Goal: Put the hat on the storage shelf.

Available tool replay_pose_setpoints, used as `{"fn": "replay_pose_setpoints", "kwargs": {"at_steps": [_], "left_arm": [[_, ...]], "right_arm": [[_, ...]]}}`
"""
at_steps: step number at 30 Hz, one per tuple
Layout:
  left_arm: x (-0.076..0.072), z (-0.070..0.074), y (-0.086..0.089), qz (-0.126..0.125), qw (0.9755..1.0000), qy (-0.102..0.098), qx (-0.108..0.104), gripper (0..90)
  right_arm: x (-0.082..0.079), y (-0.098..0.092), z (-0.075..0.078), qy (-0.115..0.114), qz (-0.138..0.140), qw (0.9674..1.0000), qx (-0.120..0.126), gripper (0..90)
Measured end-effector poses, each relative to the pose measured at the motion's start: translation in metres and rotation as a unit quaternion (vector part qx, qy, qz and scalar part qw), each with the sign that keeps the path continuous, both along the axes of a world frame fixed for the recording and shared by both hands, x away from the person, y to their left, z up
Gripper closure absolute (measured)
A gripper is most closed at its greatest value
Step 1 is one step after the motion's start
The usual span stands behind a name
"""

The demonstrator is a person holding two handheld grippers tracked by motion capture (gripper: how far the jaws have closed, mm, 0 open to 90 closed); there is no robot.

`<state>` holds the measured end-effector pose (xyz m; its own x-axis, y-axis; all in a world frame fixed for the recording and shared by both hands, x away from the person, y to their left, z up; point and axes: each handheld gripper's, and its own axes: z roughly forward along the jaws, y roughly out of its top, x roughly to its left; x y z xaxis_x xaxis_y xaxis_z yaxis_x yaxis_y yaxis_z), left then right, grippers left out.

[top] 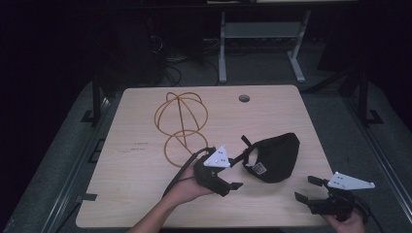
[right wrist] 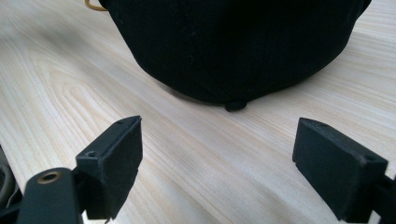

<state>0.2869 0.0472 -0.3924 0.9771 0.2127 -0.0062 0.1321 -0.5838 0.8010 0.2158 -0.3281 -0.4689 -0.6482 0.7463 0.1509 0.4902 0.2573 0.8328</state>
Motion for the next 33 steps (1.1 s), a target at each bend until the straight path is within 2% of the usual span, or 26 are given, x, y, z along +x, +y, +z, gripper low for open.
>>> {"fn": "replay_pose_setpoints", "kwargs": {"at_steps": [4, 9, 11, 15, 18, 20, 23, 26, 30, 32, 33], "left_arm": [[0.005, 0.002, -0.013, -0.010, 0.9999, -0.002, 0.003, 23.6], [0.015, 0.001, -0.032, -0.017, 0.9998, 0.012, 0.009, 24.8], [0.016, 0.001, -0.034, -0.018, 0.9997, 0.014, 0.011, 25.3], [0.022, -0.003, -0.047, -0.022, 0.9993, 0.013, 0.028, 25.5], [0.025, -0.004, -0.054, -0.023, 0.9991, 0.016, 0.032, 25.7], [0.026, -0.005, -0.057, -0.026, 0.9990, 0.015, 0.033, 30.0], [0.029, -0.008, -0.062, -0.032, 0.9983, 0.018, 0.045, 35.5], [0.030, -0.012, -0.068, -0.045, 0.9959, 0.013, 0.077, 40.2], [0.029, -0.014, -0.072, -0.054, 0.9955, 0.009, 0.077, 50.6], [0.027, -0.013, -0.072, -0.062, 0.9948, 0.002, 0.081, 63.0], [0.027, -0.013, -0.072, -0.064, 0.9947, 0.000, 0.080, 63.0]], "right_arm": [[0.000, 0.000, 0.000, 0.000, 0.001, 1.0000, 0.000, 15.5], [0.000, 0.000, 0.001, -0.002, 0.001, 1.0000, 0.002, 15.0], [0.000, 0.000, 0.001, -0.003, 0.001, 1.0000, 0.002, 15.0], [0.000, 0.001, 0.001, -0.004, 0.003, 1.0000, 0.002, 15.0], [0.000, 0.001, 0.001, -0.006, 0.003, 1.0000, 0.004, 15.0], [0.000, 0.001, 0.002, -0.009, 0.003, 0.9999, 0.005, 14.7], [0.001, 0.003, 0.002, -0.014, 0.002, 0.9999, 0.008, 14.3], [0.002, 0.005, 0.002, -0.017, 0.003, 0.9998, 0.008, 14.2], [0.003, 0.009, 0.003, -0.017, 0.006, 0.9998, 0.006, 14.1], [0.003, 0.012, 0.003, -0.023, 0.010, 0.9996, 0.008, 14.1], [0.003, 0.012, 0.003, -0.023, 0.010, 0.9996, 0.008, 14.1]]}}
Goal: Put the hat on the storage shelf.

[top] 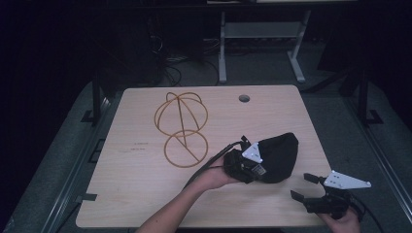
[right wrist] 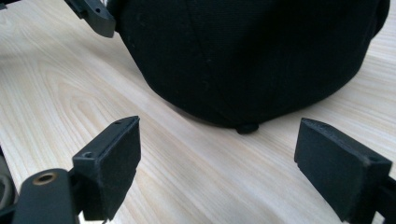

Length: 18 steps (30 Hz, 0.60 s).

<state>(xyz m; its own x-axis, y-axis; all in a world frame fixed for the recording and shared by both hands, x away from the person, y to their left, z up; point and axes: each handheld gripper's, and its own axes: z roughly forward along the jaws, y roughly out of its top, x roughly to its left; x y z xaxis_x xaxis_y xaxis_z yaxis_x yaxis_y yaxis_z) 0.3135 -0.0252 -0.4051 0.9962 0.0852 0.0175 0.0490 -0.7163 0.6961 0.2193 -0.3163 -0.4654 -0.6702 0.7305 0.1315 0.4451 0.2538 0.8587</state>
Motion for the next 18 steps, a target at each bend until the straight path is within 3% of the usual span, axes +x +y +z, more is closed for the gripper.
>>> {"fn": "replay_pose_setpoints", "kwargs": {"at_steps": [3, 8, 18], "left_arm": [[-0.004, 0.002, 0.000, -0.020, 0.9998, -0.003, 0.007, 69.2], [-0.011, 0.008, 0.000, -0.042, 0.9991, -0.001, -0.007, 75.6], [-0.012, 0.023, 0.005, -0.048, 0.9985, 0.002, -0.028, 81.2]], "right_arm": [[0.001, 0.004, 0.000, 0.001, 0.001, 1.0000, 0.001, 14.1], [0.002, 0.010, 0.003, -0.010, 0.004, 0.9999, 0.000, 14.2], [0.002, 0.015, 0.008, -0.032, 0.004, 0.9993, 0.020, 14.5]]}}
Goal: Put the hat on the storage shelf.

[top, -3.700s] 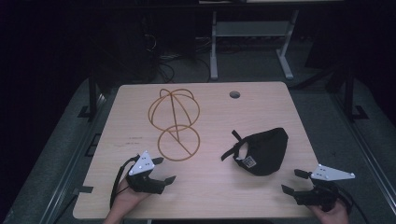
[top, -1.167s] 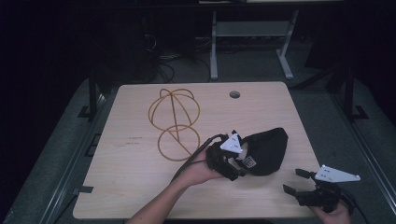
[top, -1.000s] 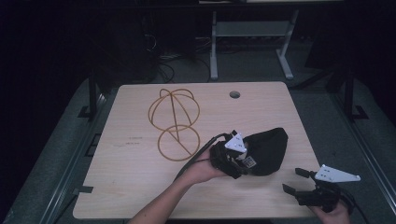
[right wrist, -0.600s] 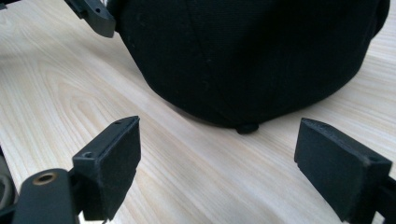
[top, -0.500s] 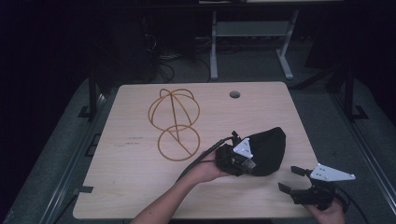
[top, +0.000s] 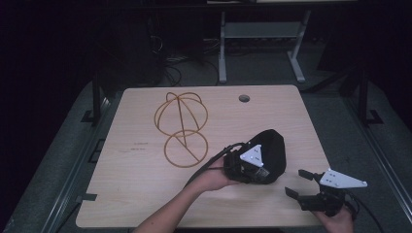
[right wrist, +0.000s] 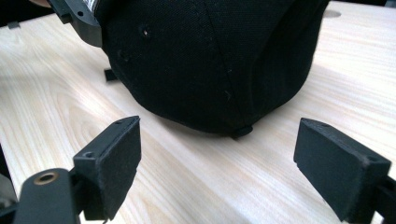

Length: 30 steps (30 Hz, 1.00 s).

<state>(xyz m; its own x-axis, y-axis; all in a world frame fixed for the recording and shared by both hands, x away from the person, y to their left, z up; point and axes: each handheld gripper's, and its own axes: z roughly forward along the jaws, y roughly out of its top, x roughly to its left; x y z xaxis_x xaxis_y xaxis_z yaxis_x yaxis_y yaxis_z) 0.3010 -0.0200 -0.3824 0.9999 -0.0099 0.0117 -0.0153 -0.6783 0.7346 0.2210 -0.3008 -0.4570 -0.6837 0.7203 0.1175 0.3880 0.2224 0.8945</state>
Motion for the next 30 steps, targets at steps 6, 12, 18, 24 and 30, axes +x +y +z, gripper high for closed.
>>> {"fn": "replay_pose_setpoints", "kwargs": {"at_steps": [6, 12, 18, 24, 30], "left_arm": [[-0.001, 0.008, 0.004, -0.004, 0.9999, 0.005, -0.014, 81.5], [-0.004, 0.018, 0.007, -0.017, 0.9995, 0.001, -0.024, 81.6], [-0.009, 0.025, 0.010, -0.028, 0.9989, 0.002, -0.037, 81.6], [-0.013, 0.033, 0.009, -0.043, 0.9981, -0.003, -0.045, 81.7], [-0.016, 0.039, 0.006, -0.053, 0.9974, -0.013, -0.046, 81.6]], "right_arm": [[0.004, 0.004, 0.004, -0.009, 0.003, 0.9998, 0.014, 15.0], [0.009, 0.004, 0.011, -0.019, 0.012, 0.9991, 0.037, 18.4], [0.016, 0.002, 0.015, -0.018, 0.021, 0.9973, 0.068, 23.2], [0.023, 0.002, 0.014, -0.009, 0.038, 0.9951, 0.091, 31.4], [0.029, 0.007, 0.011, -0.006, 0.061, 0.9931, 0.099, 45.9]]}}
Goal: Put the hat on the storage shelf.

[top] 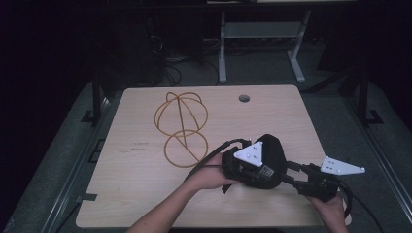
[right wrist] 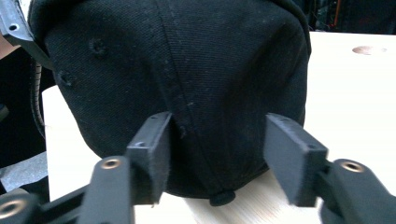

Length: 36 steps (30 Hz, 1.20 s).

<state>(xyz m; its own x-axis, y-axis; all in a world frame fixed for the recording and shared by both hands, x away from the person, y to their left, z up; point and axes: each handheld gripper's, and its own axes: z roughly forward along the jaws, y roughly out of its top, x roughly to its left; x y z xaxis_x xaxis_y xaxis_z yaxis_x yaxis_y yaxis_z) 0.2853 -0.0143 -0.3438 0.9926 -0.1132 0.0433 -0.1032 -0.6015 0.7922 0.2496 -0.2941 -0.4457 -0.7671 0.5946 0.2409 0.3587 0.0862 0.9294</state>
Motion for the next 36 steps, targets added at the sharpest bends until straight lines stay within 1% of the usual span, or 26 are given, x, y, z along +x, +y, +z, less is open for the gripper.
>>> {"fn": "replay_pose_setpoints", "kwargs": {"at_steps": [2, 3, 5, 6, 7, 10, 11, 13, 15, 16, 19, 21, 22, 23, 24, 29, 30, 31, 33, 34, 36], "left_arm": [[0.000, 0.001, 0.000, -0.001, 1.0000, -0.001, -0.001, 81.6], [0.000, 0.001, 0.000, -0.002, 1.0000, -0.001, -0.001, 81.6], [0.000, 0.002, 0.001, -0.002, 1.0000, -0.002, -0.003, 81.6], [0.000, 0.002, 0.002, -0.003, 1.0000, 0.000, -0.004, 81.7], [-0.001, 0.003, 0.003, -0.003, 1.0000, -0.001, -0.004, 81.6], [-0.001, 0.004, 0.005, -0.004, 1.0000, -0.003, -0.003, 81.6], [-0.001, 0.004, 0.005, -0.004, 1.0000, -0.001, -0.004, 81.6], [-0.001, 0.005, 0.007, -0.003, 1.0000, -0.004, -0.003, 81.5], [-0.001, 0.005, 0.010, 0.001, 1.0000, -0.003, -0.005, 81.4], [-0.001, 0.005, 0.011, 0.001, 1.0000, -0.006, -0.003, 81.4], [-0.001, 0.006, 0.016, 0.008, 0.9999, -0.005, -0.007, 80.2], [-0.001, 0.007, 0.021, 0.016, 0.9998, -0.009, -0.010, 77.5], [-0.001, 0.008, 0.024, 0.021, 0.9996, -0.012, -0.012, 76.0], [-0.001, 0.008, 0.026, 0.025, 0.9995, -0.015, -0.013, 75.0], [-0.001, 0.008, 0.029, 0.029, 0.9994, -0.015, -0.015, 74.2], [-0.002, 0.007, 0.041, 0.046, 0.9987, -0.020, -0.010, 69.8], [-0.002, 0.007, 0.043, 0.048, 0.9985, -0.024, -0.009, 69.0], [-0.002, 0.007, 0.045, 0.052, 0.9982, -0.028, -0.009, 68.1], [-0.003, 0.007, 0.049, 0.063, 0.9975, -0.029, -0.014, 65.2], [-0.003, 0.008, 0.052, 0.066, 0.9973, -0.030, -0.013, 63.1], [-0.003, 0.009, 0.056, 0.071, 0.9968, -0.032, -0.017, 62.3]], "right_arm": [[0.000, 0.002, 0.000, -0.006, 0.007, 1.0000, 0.000, 53.6], [0.000, 0.002, 0.000, -0.010, 0.009, 0.9999, -0.004, 58.3], [0.000, 0.003, 0.001, -0.012, 0.012, 0.9998, -0.005, 65.9], [0.000, 0.004, 0.001, -0.010, 0.014, 0.9998, -0.005, 71.6], [0.000, 0.005, 0.000, -0.014, 0.017, 0.9997, -0.011, 75.5], [0.000, 0.006, 0.000, -0.016, 0.024, 0.9995, -0.013, 82.9], [0.000, 0.007, 0.001, -0.018, 0.023, 0.9994, -0.017, 86.5], [-0.002, 0.006, 0.001, -0.020, 0.022, 0.9994, -0.017, 87.6], [-0.003, 0.006, 0.003, -0.018, 0.024, 0.9994, -0.016, 88.1], [-0.003, 0.005, 0.004, -0.021, 0.022, 0.9994, -0.016, 88.1], [-0.005, 0.004, 0.009, -0.024, 0.019, 0.9994, -0.019, 88.4], [-0.005, 0.004, 0.014, -0.029, 0.018, 0.9992, -0.021, 88.5], [-0.006, 0.005, 0.016, -0.027, 0.018, 0.9992, -0.023, 88.6], [-0.007, 0.004, 0.019, -0.031, 0.017, 0.9991, -0.024, 88.7], [-0.007, 0.004, 0.021, -0.033, 0.016, 0.9991, -0.023, 88.7], [-0.009, 0.006, 0.034, -0.044, 0.013, 0.9983, -0.037, 88.9], [-0.009, 0.006, 0.036, -0.047, 0.011, 0.9981, -0.040, 89.0], [-0.008, 0.006, 0.038, -0.048, 0.008, 0.9980, -0.039, 89.0], [-0.008, 0.006, 0.042, -0.050, 0.005, 0.9980, -0.039, 89.0], [-0.008, 0.005, 0.044, -0.050, 0.001, 0.9979, -0.040, 89.1], [-0.006, 0.003, 0.046, -0.052, 0.001, 0.9979, -0.039, 89.1]]}}
